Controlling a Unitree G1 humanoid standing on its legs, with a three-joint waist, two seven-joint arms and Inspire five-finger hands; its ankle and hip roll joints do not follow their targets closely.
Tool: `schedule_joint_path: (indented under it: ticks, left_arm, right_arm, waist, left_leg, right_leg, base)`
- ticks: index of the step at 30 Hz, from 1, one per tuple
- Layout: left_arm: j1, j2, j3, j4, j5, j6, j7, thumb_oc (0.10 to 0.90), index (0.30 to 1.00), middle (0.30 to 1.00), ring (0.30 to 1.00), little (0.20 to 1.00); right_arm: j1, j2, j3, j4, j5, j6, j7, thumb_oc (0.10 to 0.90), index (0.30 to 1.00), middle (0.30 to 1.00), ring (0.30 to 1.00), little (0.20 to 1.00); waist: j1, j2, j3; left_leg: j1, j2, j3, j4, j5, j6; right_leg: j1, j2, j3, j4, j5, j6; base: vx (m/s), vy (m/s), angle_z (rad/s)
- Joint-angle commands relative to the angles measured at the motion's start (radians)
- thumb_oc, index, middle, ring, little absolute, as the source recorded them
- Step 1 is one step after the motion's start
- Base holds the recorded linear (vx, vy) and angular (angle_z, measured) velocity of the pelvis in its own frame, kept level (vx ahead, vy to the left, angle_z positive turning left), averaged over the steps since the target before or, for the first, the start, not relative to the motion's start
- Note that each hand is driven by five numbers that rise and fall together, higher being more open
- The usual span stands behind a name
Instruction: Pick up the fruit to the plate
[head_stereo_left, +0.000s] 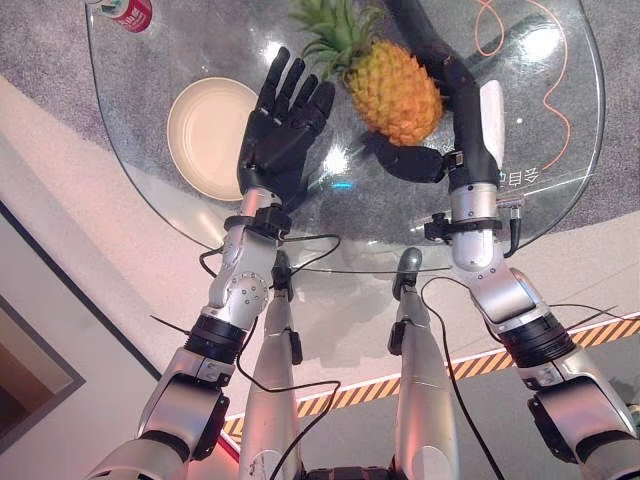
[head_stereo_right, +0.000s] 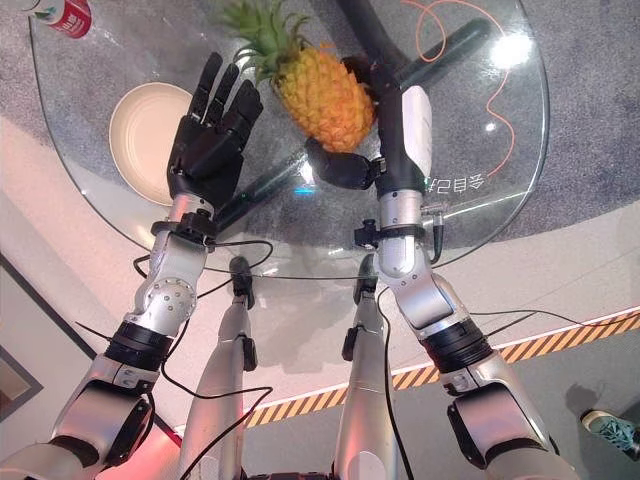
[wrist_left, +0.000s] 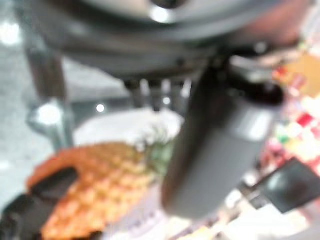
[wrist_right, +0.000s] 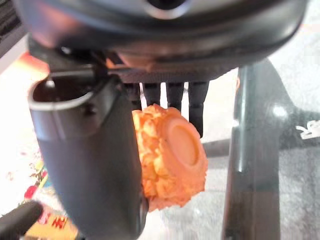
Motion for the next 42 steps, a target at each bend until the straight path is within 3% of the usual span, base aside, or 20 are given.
schedule_joint_path:
  ticks: [1,10,42]
  left_arm:
    - [-0.087,-0.012,0.002,-0.089,-0.032,-0.043,-0.070,0.800,0.900,0.900,0.900,0.900]
    - [-0.086,-0.031,0.000,-0.106,-0.109,-0.043,-0.115,0.800,0.900,0.900,0.900,0.900]
    - [-0.099,-0.037,-0.025,-0.112,-0.139,-0.027,-0.155,0.800,0.900,0.900,0.900,0.900]
  right_arm:
    - [-0.125,-0.026,-0.008,-0.172,-0.007,-0.085,-0.012,0.100,0.300,0.300,0.300,0.200]
    - [-0.120,-0.016,0.010,-0.162,-0.011,-0.085,0.013,0.100,0.300,0.300,0.300,0.200]
    - [-0.162,-0.016,0.101,-0.178,0.017,-0.054,0.136,0.100,0.300,0.300,0.300,0.200]
  waist:
    - [0.000,-0.016,-0.020]
    - [-0.001,-0.016,-0.020]
    - [0.006,-0.017,-0.020]
  left_leg:
    - [-0.010,-0.015,0.021,0.049,-0.058,0.005]
    - [-0.011,-0.016,0.020,0.045,-0.056,0.005]
    - [-0.016,-0.019,0.018,0.036,-0.042,0.006]
  right_leg:
    - [0.020,0.020,-0.017,-0.040,0.031,0.011]
    - [0.018,0.019,-0.018,-0.041,0.033,0.011]
    - [0.017,0.017,-0.025,-0.050,0.043,0.008]
  base:
    - [0.00,0.000,0.00]
    - [0.00,0.000,0.00]
    - [0.00,0.000,0.00]
